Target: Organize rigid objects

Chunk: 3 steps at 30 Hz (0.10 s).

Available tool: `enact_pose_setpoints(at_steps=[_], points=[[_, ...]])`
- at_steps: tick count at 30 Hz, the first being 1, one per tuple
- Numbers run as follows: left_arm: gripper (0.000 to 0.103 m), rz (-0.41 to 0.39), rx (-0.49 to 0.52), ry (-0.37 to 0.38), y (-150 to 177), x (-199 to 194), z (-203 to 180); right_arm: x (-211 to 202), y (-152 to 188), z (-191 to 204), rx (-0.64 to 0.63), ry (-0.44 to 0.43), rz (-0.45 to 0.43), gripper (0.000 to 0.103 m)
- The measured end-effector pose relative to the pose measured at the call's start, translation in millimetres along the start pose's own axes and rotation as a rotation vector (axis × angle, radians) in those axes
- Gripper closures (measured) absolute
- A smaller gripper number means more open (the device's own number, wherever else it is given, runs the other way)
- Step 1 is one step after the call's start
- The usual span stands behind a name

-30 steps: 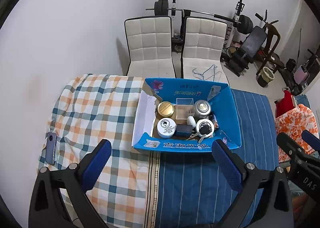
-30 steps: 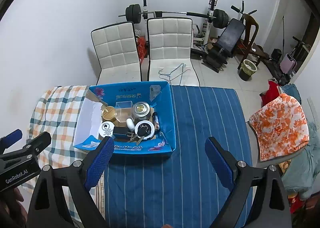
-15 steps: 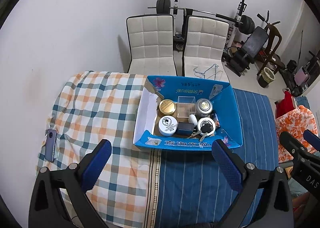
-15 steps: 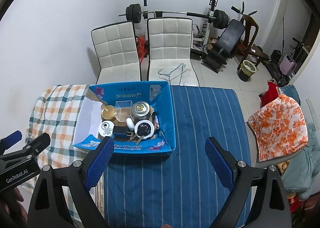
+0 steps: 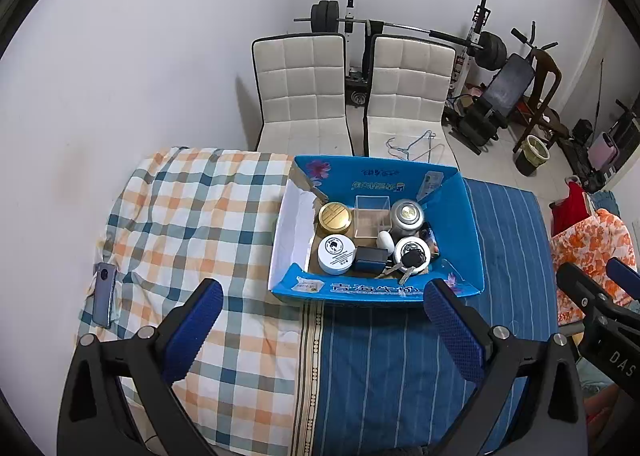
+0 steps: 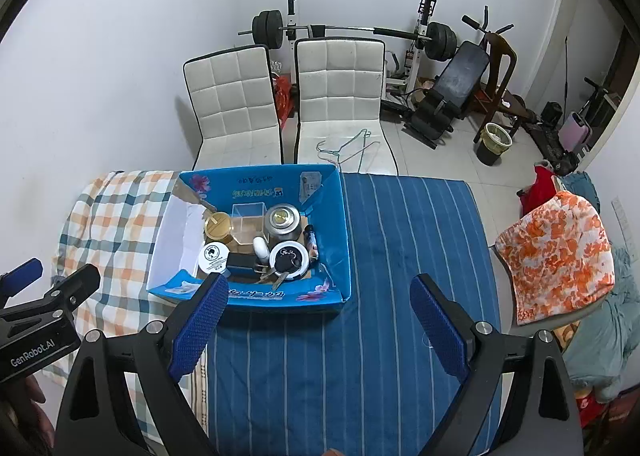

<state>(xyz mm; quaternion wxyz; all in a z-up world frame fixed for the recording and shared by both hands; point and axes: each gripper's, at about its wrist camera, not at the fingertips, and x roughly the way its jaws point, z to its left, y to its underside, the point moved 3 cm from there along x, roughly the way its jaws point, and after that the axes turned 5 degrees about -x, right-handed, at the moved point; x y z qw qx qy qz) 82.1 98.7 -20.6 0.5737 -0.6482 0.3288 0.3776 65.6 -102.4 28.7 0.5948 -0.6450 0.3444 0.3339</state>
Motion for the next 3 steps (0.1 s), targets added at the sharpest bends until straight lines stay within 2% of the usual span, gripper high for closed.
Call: enact_pose_setpoints(at_steps=[3], points=[[0.0, -0.007, 0.0, 0.004, 1.2, -4.0, -1.3, -1.7, 0.0, -0.7, 0.0, -0.001, -0.002, 0.009]])
